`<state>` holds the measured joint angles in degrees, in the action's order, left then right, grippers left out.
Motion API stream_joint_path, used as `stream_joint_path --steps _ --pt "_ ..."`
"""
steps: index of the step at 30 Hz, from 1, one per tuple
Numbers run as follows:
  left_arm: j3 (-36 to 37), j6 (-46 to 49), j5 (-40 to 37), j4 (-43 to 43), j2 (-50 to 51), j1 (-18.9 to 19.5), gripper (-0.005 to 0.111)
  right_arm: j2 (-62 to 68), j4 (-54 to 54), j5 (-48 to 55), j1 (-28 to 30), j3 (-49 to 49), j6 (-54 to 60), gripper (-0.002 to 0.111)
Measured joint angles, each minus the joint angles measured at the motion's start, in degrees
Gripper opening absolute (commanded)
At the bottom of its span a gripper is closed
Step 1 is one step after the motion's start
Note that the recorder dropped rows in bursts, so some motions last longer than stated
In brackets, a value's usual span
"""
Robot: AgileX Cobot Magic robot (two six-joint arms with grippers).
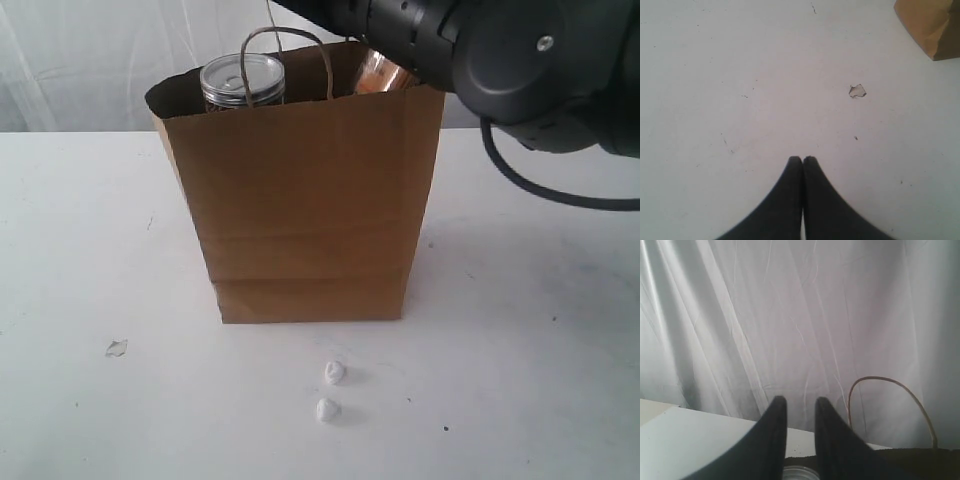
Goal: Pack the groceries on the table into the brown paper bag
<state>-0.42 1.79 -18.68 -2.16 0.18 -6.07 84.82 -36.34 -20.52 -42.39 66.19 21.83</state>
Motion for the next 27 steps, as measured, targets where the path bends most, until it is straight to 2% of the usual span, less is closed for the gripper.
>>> stream_joint_path --steps 3,6,9,13,22,27 --pt "0.0 0.0 0.0 0.0 0.0 0.0 0.0 -1.3 0.0 1.4 0.0 0.0 0.2 0.015" --pt "0.0 0.0 0.0 0.0 0.0 0.0 0.0 -3.6 0.0 6.4 0.0 0.0 5.1 0.0" --pt "0.0 0.0 0.0 0.0 0.0 0.0 0.0 -6.1 0.0 18.9 0.0 0.0 18.4 0.0" --pt "0.0 0.0 0.0 0.0 0.0 0.0 0.0 -6.3 2.1 27.1 3.0 0.0 22.5 0.0" --pt "0.0 0.0 0.0 0.0 0.0 0.0 0.0 -6.3 11.0 27.7 25.5 -3.4 22.5 0.0" --pt "0.0 0.0 0.0 0.0 0.0 0.0 0.0 -5.7 12.0 30.1 37.2 -5.7 15.7 0.0"
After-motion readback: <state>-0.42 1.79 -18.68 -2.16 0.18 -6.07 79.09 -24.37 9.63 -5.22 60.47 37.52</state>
